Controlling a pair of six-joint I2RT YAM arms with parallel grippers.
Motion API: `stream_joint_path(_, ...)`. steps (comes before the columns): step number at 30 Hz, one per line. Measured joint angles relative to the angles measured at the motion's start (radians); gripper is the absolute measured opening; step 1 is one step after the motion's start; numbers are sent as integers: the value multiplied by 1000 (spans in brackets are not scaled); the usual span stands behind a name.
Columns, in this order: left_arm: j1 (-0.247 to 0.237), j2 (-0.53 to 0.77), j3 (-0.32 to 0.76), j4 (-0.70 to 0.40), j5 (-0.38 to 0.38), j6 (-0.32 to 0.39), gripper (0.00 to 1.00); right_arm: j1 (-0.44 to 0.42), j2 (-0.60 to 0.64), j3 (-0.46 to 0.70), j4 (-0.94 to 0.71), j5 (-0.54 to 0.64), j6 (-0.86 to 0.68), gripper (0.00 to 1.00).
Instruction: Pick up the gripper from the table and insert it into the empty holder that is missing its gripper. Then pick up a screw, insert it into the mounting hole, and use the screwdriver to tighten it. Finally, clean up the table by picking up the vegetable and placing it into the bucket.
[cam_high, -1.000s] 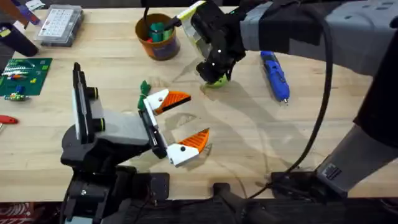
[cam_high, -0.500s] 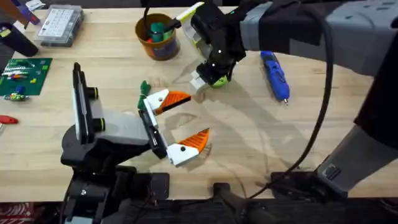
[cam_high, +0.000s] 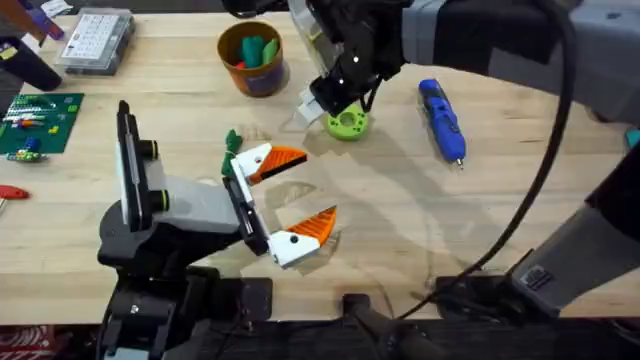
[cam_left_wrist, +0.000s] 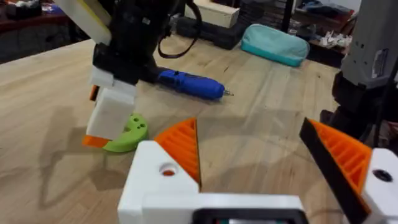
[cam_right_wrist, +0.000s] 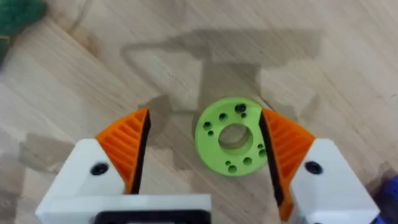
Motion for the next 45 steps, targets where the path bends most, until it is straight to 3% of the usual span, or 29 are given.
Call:
stream_joint_path(4, 0, 0, 0, 0, 0, 0, 986, -10, 0, 0, 27, 0, 1, 962)
stream_joint_path(10, 0, 0, 0, 0, 0, 0, 986, -18, 3, 0, 28, 3, 0, 681)
stream_joint_path(12, 0, 0, 0, 0, 0, 0, 986, -18, 6, 0, 30, 3, 0, 635)
stream_joint_path(18, 0, 0, 0, 0, 0, 0, 986, -18, 27, 0, 32, 4, 0, 594)
stream_joint_path(34, 0, 0, 0, 0, 0, 0, 986, -51, 65, 0, 31, 19, 0, 603)
stream_joint_path(41, 0, 0, 0, 0, 0, 0, 986, -51, 98, 3, 30, 29, -1, 563)
stream_joint_path(45, 0, 0, 0, 0, 0, 0, 986, -51, 98, 5, 32, 30, -2, 459)
